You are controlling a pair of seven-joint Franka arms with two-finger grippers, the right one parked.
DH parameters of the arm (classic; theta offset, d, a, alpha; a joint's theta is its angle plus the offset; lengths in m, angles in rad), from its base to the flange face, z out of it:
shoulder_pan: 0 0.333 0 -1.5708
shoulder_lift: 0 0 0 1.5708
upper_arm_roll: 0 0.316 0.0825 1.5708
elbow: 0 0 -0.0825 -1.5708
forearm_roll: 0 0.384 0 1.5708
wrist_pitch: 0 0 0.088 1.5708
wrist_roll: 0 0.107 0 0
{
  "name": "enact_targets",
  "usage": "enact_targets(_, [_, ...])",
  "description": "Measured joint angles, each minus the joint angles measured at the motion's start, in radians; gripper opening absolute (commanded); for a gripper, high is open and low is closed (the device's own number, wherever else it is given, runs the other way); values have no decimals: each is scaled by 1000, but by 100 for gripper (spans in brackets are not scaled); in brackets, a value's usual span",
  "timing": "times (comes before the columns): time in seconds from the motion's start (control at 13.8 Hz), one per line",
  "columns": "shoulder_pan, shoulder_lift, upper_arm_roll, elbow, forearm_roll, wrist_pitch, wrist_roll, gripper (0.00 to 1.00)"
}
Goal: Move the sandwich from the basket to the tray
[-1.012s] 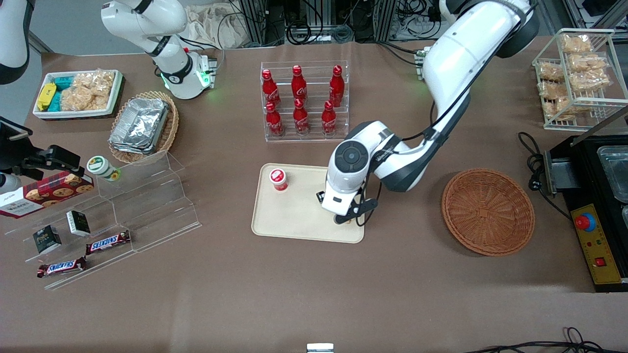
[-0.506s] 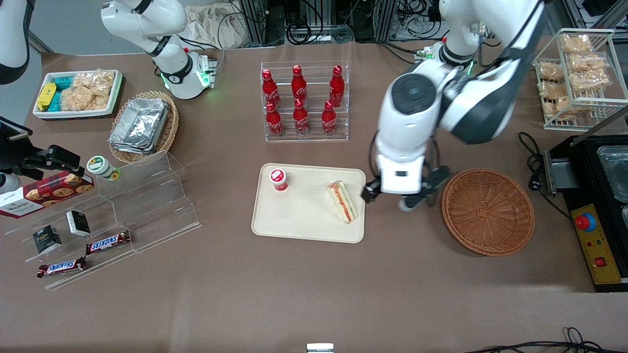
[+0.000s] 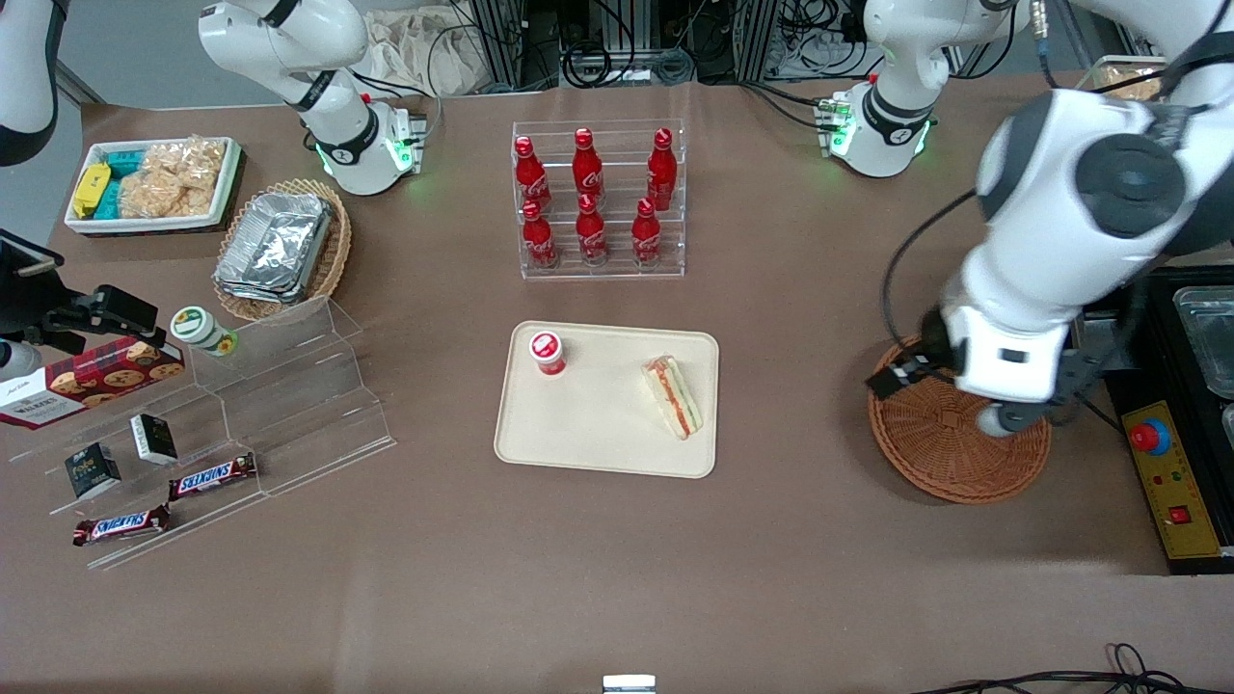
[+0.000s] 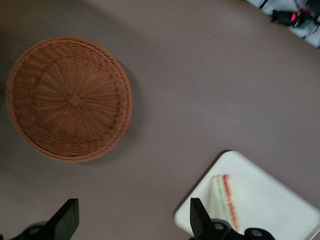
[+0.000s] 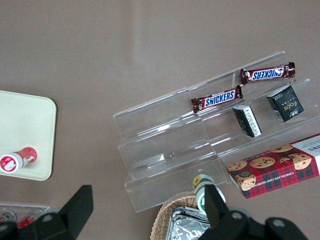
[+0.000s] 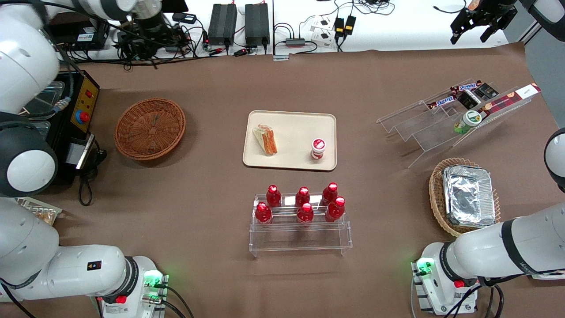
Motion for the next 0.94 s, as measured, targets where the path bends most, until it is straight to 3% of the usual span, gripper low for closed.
enact_targets(0.36, [-81,-127,329,-43,-111,-95,471,100])
enact_targets(0.94, [-112,-401,368,-375,-84,24,550,100])
